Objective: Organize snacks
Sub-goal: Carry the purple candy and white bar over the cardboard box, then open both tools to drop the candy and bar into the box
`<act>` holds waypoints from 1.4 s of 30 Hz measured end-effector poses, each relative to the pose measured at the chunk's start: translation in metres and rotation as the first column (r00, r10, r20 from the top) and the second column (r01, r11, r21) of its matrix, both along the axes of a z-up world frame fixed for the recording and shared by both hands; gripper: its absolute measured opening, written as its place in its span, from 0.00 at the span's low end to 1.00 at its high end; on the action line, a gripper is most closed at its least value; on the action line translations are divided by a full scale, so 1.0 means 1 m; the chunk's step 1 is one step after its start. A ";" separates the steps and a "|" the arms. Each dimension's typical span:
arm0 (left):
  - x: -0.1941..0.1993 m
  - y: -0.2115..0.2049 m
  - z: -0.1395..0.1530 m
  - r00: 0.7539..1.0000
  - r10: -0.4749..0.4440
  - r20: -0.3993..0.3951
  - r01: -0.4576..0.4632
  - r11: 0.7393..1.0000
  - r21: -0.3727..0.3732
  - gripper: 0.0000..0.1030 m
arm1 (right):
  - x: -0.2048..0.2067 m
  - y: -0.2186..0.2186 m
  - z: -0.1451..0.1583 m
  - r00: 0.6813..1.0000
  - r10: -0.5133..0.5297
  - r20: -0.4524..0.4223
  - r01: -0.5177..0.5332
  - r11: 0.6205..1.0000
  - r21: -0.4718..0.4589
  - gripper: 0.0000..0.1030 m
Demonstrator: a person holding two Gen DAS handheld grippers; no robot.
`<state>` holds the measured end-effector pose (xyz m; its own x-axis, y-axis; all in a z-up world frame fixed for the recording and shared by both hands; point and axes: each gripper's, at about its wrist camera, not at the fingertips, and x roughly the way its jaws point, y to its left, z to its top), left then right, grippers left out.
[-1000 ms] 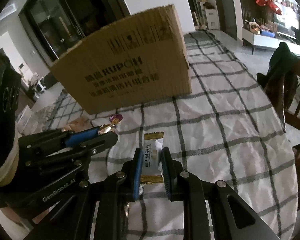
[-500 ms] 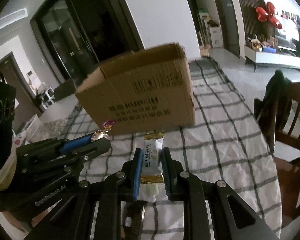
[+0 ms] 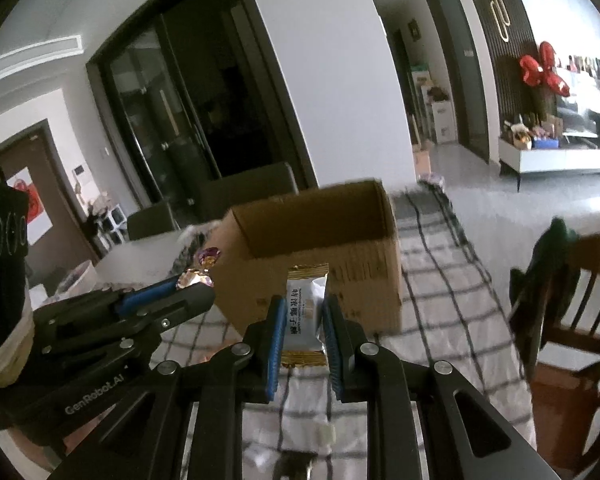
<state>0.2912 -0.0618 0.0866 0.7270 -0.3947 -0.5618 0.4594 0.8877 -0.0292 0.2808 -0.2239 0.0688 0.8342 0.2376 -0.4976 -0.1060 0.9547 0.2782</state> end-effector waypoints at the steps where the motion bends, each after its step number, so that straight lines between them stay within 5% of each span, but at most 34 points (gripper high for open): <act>1: 0.002 0.001 0.002 1.000 0.004 0.007 -0.004 1.000 0.001 0.18 | 0.002 0.000 0.002 1.000 0.002 0.005 -0.002 1.000 -0.001 0.20; 9: 0.024 0.006 0.014 0.998 0.040 0.042 -0.040 0.999 0.010 0.18 | 0.027 0.001 0.018 0.999 0.014 0.038 -0.013 1.000 -0.029 0.20; 26: 0.097 0.005 -0.002 0.995 0.099 -0.008 -0.099 0.994 0.039 0.18 | 0.097 0.001 0.020 0.999 0.034 0.038 -0.031 0.997 -0.074 0.20; 31: 0.106 0.010 -0.006 0.992 0.127 -0.007 -0.127 0.991 0.034 0.42 | 0.111 0.000 0.016 1.000 0.010 0.023 -0.008 0.997 -0.082 0.21; 34: 0.104 0.013 -0.005 0.990 0.141 0.001 -0.141 0.989 0.036 0.50 | 0.113 -0.001 0.013 1.000 -0.012 0.009 0.012 0.996 -0.093 0.34; 42: 0.067 0.018 0.003 0.991 0.122 0.057 -0.125 0.991 0.047 0.59 | 0.084 0.003 0.017 1.000 -0.018 0.014 0.019 0.994 -0.111 0.37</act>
